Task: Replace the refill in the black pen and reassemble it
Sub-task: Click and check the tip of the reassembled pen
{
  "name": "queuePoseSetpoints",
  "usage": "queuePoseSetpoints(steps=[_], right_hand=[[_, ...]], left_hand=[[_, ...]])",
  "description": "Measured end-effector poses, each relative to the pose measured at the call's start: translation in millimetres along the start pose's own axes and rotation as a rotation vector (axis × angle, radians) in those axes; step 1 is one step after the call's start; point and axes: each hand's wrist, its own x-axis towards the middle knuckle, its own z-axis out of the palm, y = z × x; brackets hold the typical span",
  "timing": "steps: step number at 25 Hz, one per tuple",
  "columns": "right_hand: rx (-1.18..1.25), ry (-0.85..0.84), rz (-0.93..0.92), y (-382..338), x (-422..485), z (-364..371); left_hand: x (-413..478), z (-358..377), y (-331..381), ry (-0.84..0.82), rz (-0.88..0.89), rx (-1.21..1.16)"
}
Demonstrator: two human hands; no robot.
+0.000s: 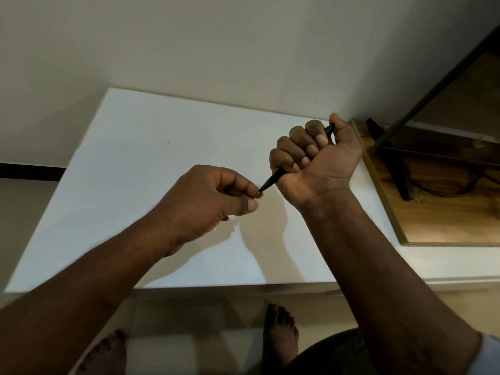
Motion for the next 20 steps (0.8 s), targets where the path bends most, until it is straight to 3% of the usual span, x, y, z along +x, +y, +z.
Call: queuePoseSetpoints(steps=[20], right_hand=[[0.041, 0.012, -0.015, -3.6, 1.1, -0.8]], left_hand=[[3.6, -2.0, -5.5, 0.020, -0.020, 0.035]])
